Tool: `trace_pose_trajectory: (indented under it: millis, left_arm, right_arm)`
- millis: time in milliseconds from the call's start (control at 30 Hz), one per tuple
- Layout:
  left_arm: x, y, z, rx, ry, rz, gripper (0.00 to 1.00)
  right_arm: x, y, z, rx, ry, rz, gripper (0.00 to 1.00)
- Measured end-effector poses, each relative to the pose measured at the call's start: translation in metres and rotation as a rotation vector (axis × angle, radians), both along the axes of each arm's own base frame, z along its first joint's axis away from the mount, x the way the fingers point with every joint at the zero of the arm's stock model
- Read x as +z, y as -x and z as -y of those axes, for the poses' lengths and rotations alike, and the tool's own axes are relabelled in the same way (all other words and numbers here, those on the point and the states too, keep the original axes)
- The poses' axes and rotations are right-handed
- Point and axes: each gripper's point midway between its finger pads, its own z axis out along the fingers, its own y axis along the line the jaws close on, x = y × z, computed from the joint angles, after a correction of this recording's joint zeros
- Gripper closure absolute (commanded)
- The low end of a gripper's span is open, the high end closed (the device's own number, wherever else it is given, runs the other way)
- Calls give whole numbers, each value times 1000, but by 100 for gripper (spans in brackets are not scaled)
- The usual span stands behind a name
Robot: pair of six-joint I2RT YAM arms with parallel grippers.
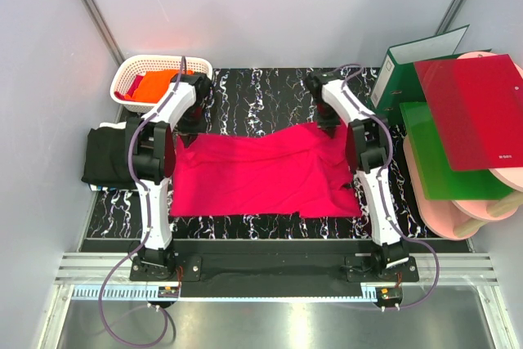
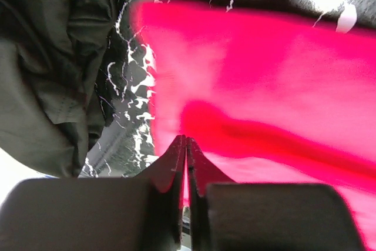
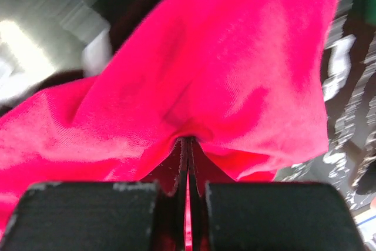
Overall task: Fold and stack the t-shirts
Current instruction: Fold the flattened tshirt in 1/3 of the way
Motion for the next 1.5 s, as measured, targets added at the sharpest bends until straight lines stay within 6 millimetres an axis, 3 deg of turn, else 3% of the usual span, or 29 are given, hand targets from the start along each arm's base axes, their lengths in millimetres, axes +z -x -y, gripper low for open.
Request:
trace_pose_trajectory:
  millis: [100,133,233,333,433,567,667,800,900,967,1000,1067,1133,1333,1500]
  left_arm:
    - [2,0,-1,-12,-3,0,35]
    - [2,-1,-1,-11,-3,2,16]
    - [6,-2,0,-20,3,13,5]
    - [15,-6,2,-27,24,52,5]
    - [26,-11,9,-30,63,103,11]
    - [35,-10,20,-28,139,153,38]
    - [32,-4,32,-22,212,160,39]
    - [13,9,49,-3,314,118,27]
    - [-4,21,59,19,368,73,26]
    - [-11,25,62,29,389,54,32]
    - [-13,25,64,33,396,52,37]
    - [-17,21,66,36,408,58,73]
    - [-21,18,68,40,414,64,100]
    - [-27,9,64,41,392,76,100]
    - [-21,-1,45,58,333,111,100]
  right_arm:
    - [1,-12,27,-56,27,26,100]
    - [1,-16,34,-72,32,35,100]
    - [3,-22,45,-95,40,54,100]
    - [4,-25,40,-89,21,63,92]
    - [3,-28,28,-70,-22,75,89]
    - [18,-27,12,-37,-89,106,88]
    - [42,-30,0,-13,-147,158,88]
    - [74,-34,-7,0,-190,231,88]
    - [83,-34,-10,4,-208,252,88]
    - [81,-31,-9,4,-208,244,88]
    - [79,-29,-9,3,-206,236,88]
    - [73,-25,-8,2,-202,218,88]
    - [66,-20,-8,2,-204,194,88]
    - [62,-15,-10,3,-216,174,88]
    - [66,-15,-10,3,-219,184,87]
